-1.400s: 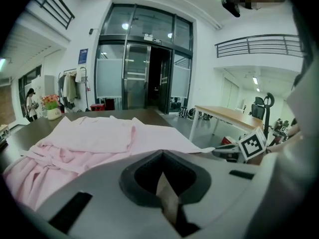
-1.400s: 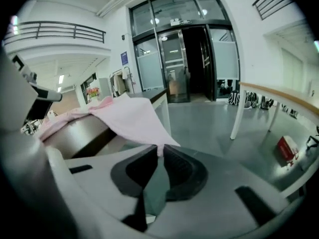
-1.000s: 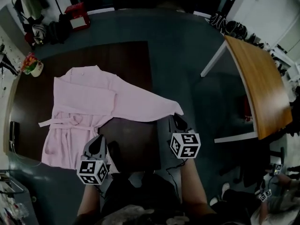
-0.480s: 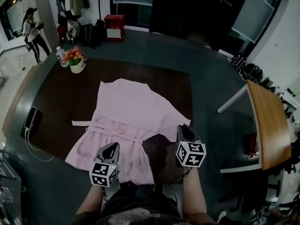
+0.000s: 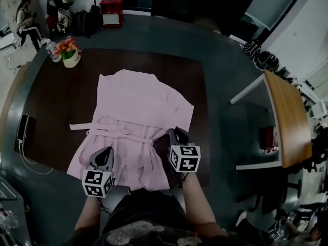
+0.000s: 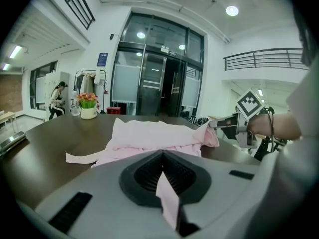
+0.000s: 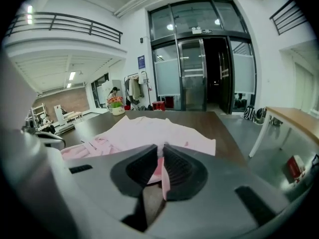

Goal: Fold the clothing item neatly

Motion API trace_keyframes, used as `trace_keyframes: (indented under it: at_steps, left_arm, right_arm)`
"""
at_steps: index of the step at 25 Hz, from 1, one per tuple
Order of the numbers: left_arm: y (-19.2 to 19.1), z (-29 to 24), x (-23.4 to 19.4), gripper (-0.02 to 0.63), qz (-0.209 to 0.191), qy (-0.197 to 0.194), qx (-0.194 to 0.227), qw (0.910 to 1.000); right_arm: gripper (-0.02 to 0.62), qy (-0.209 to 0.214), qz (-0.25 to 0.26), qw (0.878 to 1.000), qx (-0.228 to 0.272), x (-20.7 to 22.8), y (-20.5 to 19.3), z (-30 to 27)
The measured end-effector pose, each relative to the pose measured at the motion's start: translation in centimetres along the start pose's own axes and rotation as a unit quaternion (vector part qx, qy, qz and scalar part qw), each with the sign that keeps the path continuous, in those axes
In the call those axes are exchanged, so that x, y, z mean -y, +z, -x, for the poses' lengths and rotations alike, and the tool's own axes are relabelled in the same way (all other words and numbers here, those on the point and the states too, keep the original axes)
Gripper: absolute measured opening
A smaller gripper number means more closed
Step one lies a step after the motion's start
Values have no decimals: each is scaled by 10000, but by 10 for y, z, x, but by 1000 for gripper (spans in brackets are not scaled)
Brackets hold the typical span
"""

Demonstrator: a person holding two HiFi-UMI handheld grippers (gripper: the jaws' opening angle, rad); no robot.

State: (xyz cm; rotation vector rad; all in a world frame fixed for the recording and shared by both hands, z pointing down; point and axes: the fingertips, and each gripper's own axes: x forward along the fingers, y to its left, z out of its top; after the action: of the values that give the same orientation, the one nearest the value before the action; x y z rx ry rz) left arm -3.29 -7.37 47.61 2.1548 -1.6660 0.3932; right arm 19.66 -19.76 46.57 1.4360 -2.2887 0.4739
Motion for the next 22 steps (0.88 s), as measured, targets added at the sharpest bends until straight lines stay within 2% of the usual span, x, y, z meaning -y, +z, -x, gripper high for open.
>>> trace_keyframes:
  at_steps: [6,10,16,22]
  left_arm:
    - [24,-7,23,11,-110,-14,64,9999]
    - [39,-11,10,11,-147,172,125,9997]
    - [58,-12,-37,9,-388,291,249,9985]
    - [70,-20,-91,9,-496,-224,277,9981]
  right_arm:
    - [31,-77,-570,9982,139,35,3,-5]
    - [31,29,-563,9980,296,37,25,-12]
    - [31,187,-254,9976,622,-3,75,-17]
    - [31,-38,131,9945,1039,-58,133,-23]
